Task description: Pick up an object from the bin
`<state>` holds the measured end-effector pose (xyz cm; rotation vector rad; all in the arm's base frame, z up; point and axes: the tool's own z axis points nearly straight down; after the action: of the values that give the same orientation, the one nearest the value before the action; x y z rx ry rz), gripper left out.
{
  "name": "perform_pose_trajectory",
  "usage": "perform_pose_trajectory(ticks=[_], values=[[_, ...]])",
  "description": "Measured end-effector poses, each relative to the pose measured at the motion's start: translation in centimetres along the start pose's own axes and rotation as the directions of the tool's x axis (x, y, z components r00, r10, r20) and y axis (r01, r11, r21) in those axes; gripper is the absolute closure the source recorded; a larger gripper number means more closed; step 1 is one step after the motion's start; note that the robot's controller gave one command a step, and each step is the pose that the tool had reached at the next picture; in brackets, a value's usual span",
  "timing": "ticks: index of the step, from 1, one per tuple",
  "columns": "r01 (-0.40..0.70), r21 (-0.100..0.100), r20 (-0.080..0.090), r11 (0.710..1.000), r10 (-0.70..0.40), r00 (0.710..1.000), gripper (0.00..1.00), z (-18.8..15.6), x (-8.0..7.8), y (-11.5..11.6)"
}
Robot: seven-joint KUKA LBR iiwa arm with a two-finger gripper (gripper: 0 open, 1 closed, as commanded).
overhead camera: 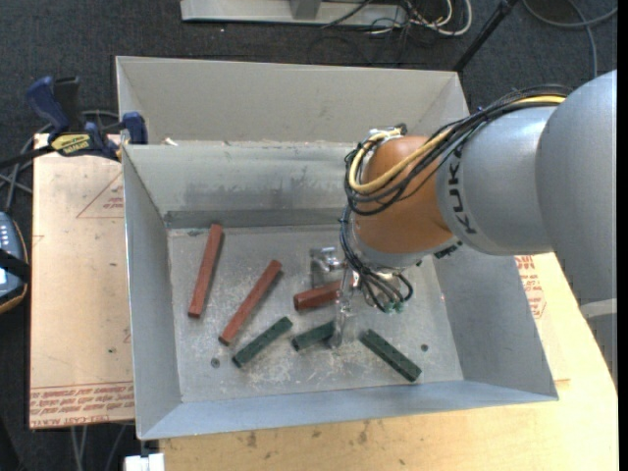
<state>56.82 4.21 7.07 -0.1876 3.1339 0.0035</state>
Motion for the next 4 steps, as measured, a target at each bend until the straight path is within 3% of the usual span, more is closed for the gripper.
perform_pose_trajectory(ticks=[1, 2, 3, 4], values=[[-0.121, 0.001, 0.0, 0.993, 0.121, 0.993, 0.0, 0.03, -0.35, -0.78], [-0.026, 0.001, 0.0, 1.0, 0.026, 1.0, 0.0, 0.0, -0.17, -0.24], [-0.121, 0.0, 0.0, 0.993, 0.121, 0.993, 1.0, -0.03, -0.42, -0.71], [-0.121, 0.001, 0.0, 0.993, 0.121, 0.993, 1.0, -0.03, -0.42, -0.71]])
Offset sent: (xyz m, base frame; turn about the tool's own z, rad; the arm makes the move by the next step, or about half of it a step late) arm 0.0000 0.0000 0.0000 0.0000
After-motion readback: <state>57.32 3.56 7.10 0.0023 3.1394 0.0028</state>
